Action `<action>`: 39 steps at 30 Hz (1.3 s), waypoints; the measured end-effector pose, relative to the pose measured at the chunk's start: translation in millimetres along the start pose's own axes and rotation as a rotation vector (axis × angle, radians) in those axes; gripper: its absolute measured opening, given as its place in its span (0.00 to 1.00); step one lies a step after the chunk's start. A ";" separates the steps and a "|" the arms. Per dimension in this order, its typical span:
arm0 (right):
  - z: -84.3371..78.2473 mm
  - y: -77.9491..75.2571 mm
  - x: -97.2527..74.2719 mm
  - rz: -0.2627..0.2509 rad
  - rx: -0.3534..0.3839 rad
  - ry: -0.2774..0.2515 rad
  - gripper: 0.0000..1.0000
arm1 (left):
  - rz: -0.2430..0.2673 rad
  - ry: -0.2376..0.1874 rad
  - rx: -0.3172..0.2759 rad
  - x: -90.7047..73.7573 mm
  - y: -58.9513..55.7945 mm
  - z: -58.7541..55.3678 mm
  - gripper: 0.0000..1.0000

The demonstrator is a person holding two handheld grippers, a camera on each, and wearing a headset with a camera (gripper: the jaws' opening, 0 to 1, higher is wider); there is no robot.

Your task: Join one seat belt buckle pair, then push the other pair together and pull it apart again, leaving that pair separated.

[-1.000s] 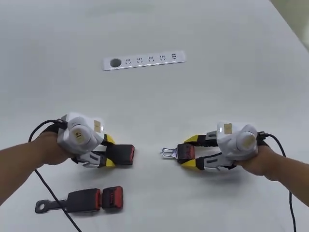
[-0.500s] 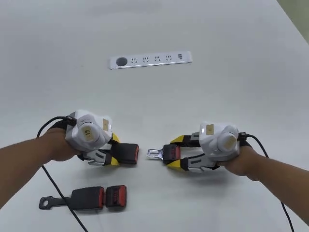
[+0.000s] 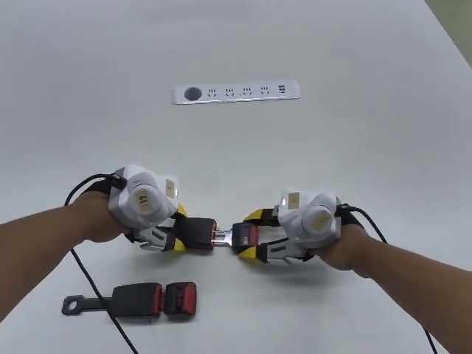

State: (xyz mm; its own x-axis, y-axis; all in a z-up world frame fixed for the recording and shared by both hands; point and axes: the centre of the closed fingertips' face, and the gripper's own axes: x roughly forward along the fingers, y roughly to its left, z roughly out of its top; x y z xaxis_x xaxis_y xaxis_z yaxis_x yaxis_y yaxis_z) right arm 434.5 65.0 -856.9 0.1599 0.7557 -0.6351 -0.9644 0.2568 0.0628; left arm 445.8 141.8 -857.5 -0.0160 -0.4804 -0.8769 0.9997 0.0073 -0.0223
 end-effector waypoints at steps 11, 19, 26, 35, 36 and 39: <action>3.8 1.1 2.9 0.009 0.026 0.029 0.36 | -0.007 0.034 0.042 1.1 -0.5 0.7 0.34; 14.4 5.6 13.9 -0.002 0.050 0.003 0.36 | -0.017 0.054 0.075 1.4 -2.4 1.0 0.33; 14.9 3.4 15.7 -0.025 0.051 0.032 0.36 | -0.026 0.069 0.090 1.4 -2.6 0.4 0.33; 16.0 2.7 16.8 -0.030 0.048 0.066 0.36 | -0.032 0.078 0.105 1.9 -2.1 0.1 0.33; 15.9 2.6 17.3 -0.030 0.044 0.072 0.36 | -0.032 0.079 0.106 1.9 -2.1 0.0 0.33; 15.3 2.2 17.6 -0.033 0.038 0.086 0.36 | -0.035 0.088 0.115 2.1 -2.1 0.2 0.33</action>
State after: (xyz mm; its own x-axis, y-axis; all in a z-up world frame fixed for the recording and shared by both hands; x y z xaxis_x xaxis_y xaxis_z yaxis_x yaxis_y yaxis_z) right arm 438.4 88.1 -856.2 0.1707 0.6922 -0.7012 -0.9499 0.3046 0.0694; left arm 443.7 140.6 -859.2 -0.0471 -0.3996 -0.9155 0.9938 -0.1109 -0.0027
